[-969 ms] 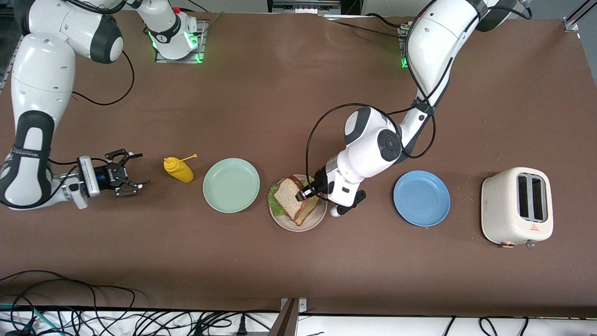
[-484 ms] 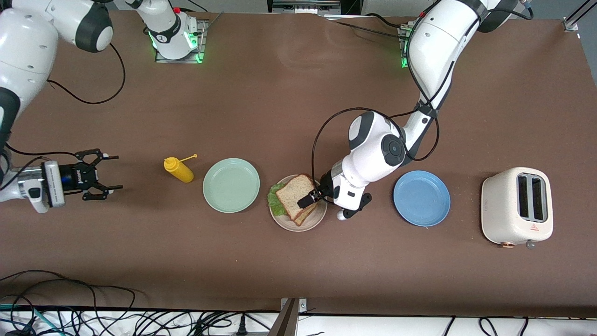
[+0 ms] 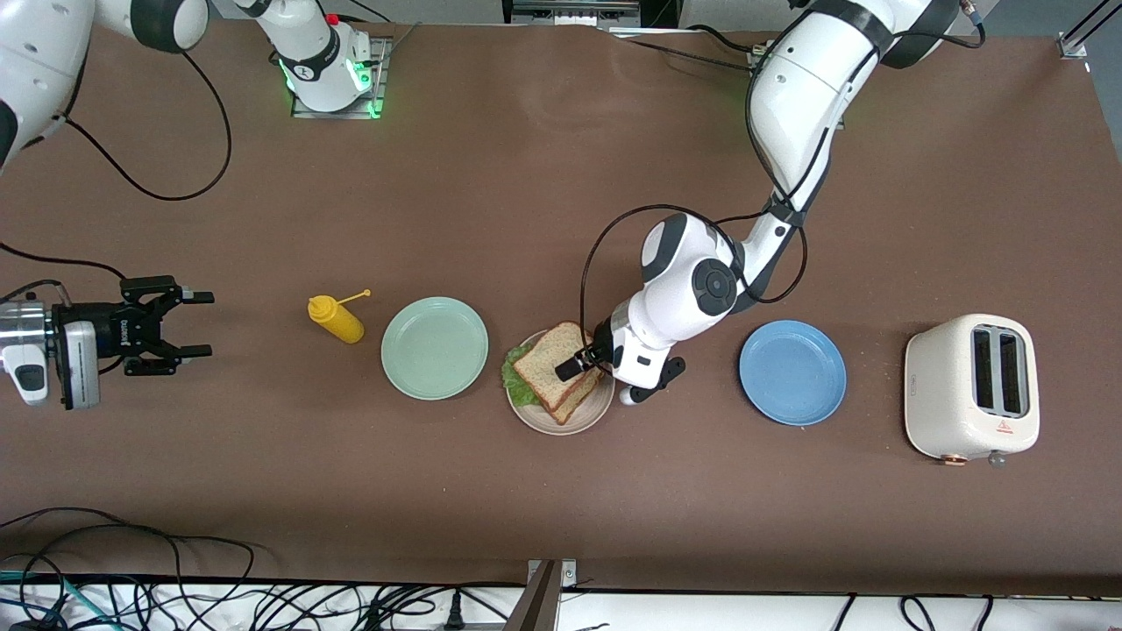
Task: Make sandwich on beige plate with both arms
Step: 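Open the left gripper on the sandwich while the right gripper withdraws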
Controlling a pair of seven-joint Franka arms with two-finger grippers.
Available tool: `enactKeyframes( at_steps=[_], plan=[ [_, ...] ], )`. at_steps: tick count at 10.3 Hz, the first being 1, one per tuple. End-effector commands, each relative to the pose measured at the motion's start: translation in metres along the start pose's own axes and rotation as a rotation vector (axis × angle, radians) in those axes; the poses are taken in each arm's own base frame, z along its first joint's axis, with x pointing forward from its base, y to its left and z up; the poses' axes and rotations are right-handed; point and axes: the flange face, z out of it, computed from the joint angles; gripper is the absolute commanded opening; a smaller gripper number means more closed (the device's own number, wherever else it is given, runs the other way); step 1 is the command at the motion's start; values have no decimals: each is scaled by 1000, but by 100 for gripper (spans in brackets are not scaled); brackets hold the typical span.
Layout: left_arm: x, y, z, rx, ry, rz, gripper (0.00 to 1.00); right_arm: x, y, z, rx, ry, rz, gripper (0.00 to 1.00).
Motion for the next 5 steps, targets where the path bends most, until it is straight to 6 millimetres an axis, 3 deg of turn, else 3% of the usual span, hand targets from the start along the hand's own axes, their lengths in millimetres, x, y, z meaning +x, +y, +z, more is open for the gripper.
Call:
enactKeyframes(
  at_steps=[1,3,5],
  plan=[
    [2,0,0,23,20,29,100,12,-54,-27,-160,-89,146,100],
    [13,-4,-4,29,41,27,100,38,-107,-33,-346,-211,267,100],
    [24,-5,-11,28,60,18,100,32,-142,-34,-508,-226,440,100]
  ],
)
